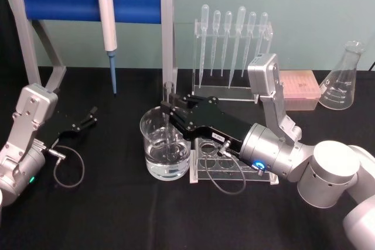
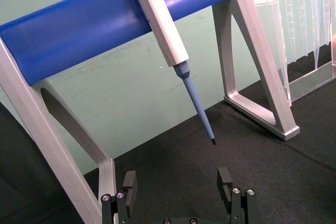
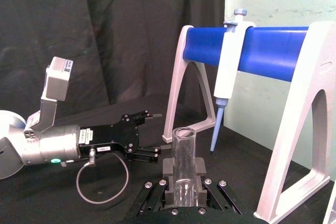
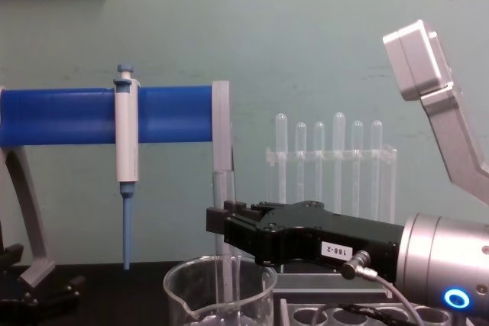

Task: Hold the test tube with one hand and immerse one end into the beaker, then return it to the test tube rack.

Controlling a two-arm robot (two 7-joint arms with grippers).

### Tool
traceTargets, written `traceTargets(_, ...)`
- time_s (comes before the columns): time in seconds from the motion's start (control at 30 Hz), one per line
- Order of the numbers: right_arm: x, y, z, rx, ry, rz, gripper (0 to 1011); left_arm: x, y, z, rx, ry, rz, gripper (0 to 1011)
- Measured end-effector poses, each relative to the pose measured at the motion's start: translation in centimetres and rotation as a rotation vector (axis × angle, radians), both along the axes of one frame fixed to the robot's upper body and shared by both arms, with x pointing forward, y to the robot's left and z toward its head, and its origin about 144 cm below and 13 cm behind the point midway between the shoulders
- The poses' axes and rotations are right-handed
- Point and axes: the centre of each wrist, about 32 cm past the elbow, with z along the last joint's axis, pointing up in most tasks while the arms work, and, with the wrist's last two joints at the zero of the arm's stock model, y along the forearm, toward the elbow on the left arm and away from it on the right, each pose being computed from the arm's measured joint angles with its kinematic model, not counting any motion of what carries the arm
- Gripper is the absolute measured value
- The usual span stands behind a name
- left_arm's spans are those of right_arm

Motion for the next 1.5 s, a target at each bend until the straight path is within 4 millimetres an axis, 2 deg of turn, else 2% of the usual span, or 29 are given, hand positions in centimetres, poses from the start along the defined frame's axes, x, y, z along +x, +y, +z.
traceTargets(1.5, 0.00, 0.00, 0.00, 0.000, 0.000, 0.000, 223, 0.00, 0.00, 0.00, 0.000, 0.000, 0.000, 1000)
